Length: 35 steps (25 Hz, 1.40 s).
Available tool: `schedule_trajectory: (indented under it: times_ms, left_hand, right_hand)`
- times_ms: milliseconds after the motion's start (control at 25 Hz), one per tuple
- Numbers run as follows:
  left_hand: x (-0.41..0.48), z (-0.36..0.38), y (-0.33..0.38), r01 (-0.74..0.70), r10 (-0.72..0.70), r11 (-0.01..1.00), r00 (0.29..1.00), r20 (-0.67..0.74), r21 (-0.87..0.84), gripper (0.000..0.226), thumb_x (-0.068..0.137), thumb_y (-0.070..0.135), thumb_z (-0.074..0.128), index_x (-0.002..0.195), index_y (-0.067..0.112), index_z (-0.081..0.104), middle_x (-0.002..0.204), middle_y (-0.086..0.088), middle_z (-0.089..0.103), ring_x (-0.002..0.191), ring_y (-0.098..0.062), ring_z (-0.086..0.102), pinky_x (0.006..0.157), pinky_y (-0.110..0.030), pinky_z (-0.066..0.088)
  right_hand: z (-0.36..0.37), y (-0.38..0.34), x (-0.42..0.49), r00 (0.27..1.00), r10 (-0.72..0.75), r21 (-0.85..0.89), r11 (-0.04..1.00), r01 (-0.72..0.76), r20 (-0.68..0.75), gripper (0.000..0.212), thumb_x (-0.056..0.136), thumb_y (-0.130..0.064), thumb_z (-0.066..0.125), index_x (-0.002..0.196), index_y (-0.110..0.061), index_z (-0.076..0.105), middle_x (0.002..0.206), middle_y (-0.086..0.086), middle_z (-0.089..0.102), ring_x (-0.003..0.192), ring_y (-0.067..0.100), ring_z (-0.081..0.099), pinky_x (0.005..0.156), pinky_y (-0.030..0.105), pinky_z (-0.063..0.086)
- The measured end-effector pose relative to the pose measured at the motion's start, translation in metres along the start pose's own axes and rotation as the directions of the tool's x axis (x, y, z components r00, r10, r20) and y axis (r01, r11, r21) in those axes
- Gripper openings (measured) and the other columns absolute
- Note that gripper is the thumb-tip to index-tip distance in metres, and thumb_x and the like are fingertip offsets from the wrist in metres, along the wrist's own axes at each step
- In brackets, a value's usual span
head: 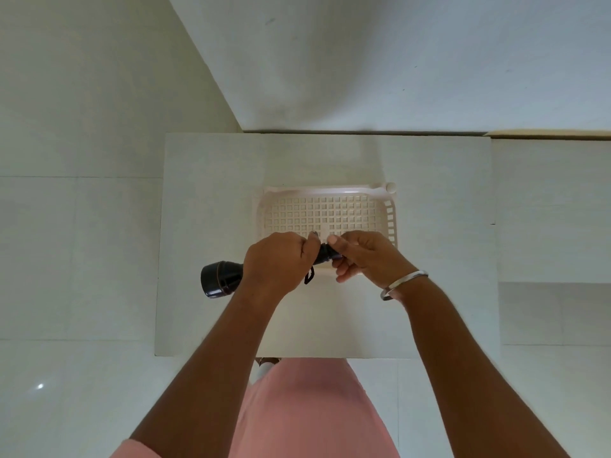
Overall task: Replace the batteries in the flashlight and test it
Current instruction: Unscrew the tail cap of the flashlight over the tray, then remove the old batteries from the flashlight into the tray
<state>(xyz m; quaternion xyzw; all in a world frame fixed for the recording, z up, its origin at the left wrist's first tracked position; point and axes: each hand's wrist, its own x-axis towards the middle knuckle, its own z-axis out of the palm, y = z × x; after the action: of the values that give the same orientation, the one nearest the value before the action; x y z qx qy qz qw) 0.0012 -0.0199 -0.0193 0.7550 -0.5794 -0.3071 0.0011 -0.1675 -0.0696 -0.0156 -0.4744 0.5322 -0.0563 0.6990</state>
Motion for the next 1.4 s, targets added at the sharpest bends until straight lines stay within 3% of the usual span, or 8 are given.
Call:
schedule_trajectory:
  times_ms: [160, 320, 480, 640, 920, 1120, 1280, 1400]
  left_hand:
    - [-0.003, 0.002, 0.004, -0.022, 0.022, 1.000, 1.000, 0.011, 0.015, 0.056, 0.098, 0.050, 0.023, 0.057, 0.027, 0.053, 0.046, 0.006, 0.047, 0.042, -0.008, 0.045, 0.044, -0.021, 0.027]
    - [-0.002, 0.007, 0.013, -0.022, 0.022, 1.000, 1.000, -0.018, -0.003, 0.056, 0.098, 0.050, 0.023, 0.057, 0.026, 0.054, 0.045, 0.006, 0.047, 0.040, -0.007, 0.044, 0.043, -0.020, 0.026]
    - [-0.005, 0.013, 0.008, -0.024, 0.024, 1.000, 0.999, 0.034, -0.001, 0.057, 0.098, 0.051, 0.023, 0.061, 0.025, 0.059, 0.047, 0.006, 0.048, 0.042, -0.007, 0.046, 0.044, -0.019, 0.028]
    - [-0.010, 0.017, -0.001, 0.007, -0.008, 1.000, 0.997, 0.082, 0.009, 0.056, 0.098, 0.052, 0.023, 0.059, 0.026, 0.053, 0.049, 0.006, 0.049, 0.044, -0.007, 0.047, 0.045, -0.019, 0.030]
    - [-0.003, 0.017, -0.001, 0.115, -0.110, 0.990, 0.992, 0.062, -0.077, 0.058, 0.099, 0.053, 0.020, 0.054, 0.027, 0.046, 0.049, 0.007, 0.050, 0.046, -0.007, 0.048, 0.046, -0.021, 0.030]
    - [-0.005, 0.024, -0.013, 0.212, -0.174, 0.951, 0.969, 0.175, -0.225, 0.054, 0.095, 0.064, 0.021, 0.070, 0.026, 0.051, 0.060, 0.006, 0.059, 0.058, -0.013, 0.058, 0.053, -0.025, 0.037]
    - [-0.010, 0.023, -0.008, 0.491, -0.235, 0.737, 0.831, 0.504, -0.465, 0.041, 0.092, 0.057, 0.045, 0.108, 0.019, 0.050, 0.082, -0.003, 0.065, 0.065, -0.017, 0.062, 0.061, -0.033, 0.052]
    - [-0.017, 0.015, 0.010, 0.672, -0.092, 0.441, 0.693, 0.715, -0.594, 0.034, 0.097, 0.037, 0.051, 0.116, 0.010, 0.053, 0.083, -0.009, 0.074, 0.069, -0.026, 0.072, 0.069, -0.040, 0.060]
  right_hand:
    - [-0.026, 0.001, -0.003, 0.976, -0.146, -0.014, 0.989, 0.150, 0.158, 0.029, 0.080, -0.007, 0.074, 0.108, -0.010, 0.068, 0.105, 0.008, 0.072, 0.094, 0.018, 0.070, 0.080, 0.026, 0.058]
    - [-0.019, -0.001, -0.004, 0.993, 0.102, -0.097, 0.991, -0.096, 0.054, 0.051, 0.081, -0.056, 0.059, 0.096, -0.008, 0.071, 0.082, 0.013, 0.075, 0.067, 0.020, 0.073, 0.058, 0.026, 0.059]
    - [-0.033, 0.009, -0.008, 0.994, -0.001, -0.027, 1.000, 0.004, 0.111, 0.019, 0.082, -0.014, 0.073, 0.098, -0.006, 0.071, 0.094, 0.010, 0.075, 0.084, 0.020, 0.073, 0.073, 0.028, 0.060]
    - [-0.050, 0.012, -0.011, 0.991, -0.077, 0.051, 0.996, 0.072, 0.105, 0.032, 0.069, 0.005, 0.079, 0.096, -0.012, 0.073, 0.105, 0.006, 0.074, 0.095, 0.020, 0.071, 0.078, 0.026, 0.058]
    - [-0.020, 0.042, 0.039, 0.910, -0.291, -0.529, 0.843, 0.098, -0.295, 0.028, 0.080, -0.015, 0.072, 0.107, -0.018, 0.065, 0.108, 0.003, 0.065, 0.090, 0.016, 0.062, 0.083, 0.028, 0.052]
    - [-0.012, 0.050, 0.075, 0.828, -0.429, -0.628, 0.768, 0.124, -0.361, 0.026, 0.073, -0.010, 0.077, 0.095, -0.009, 0.062, 0.101, 0.008, 0.067, 0.096, 0.026, 0.059, 0.083, 0.027, 0.044]
    - [0.002, 0.036, 0.061, 0.784, -0.445, -0.452, 0.859, 0.238, -0.433, 0.024, 0.076, -0.028, 0.076, 0.094, -0.018, 0.062, 0.093, -0.005, 0.066, 0.081, 0.007, 0.062, 0.071, 0.019, 0.053]
    - [0.019, 0.034, 0.039, 0.983, -0.060, -0.086, 0.995, 0.045, -0.176, 0.026, 0.082, -0.043, 0.068, 0.086, -0.017, 0.069, 0.083, -0.006, 0.072, 0.077, 0.007, 0.068, 0.070, 0.024, 0.059]
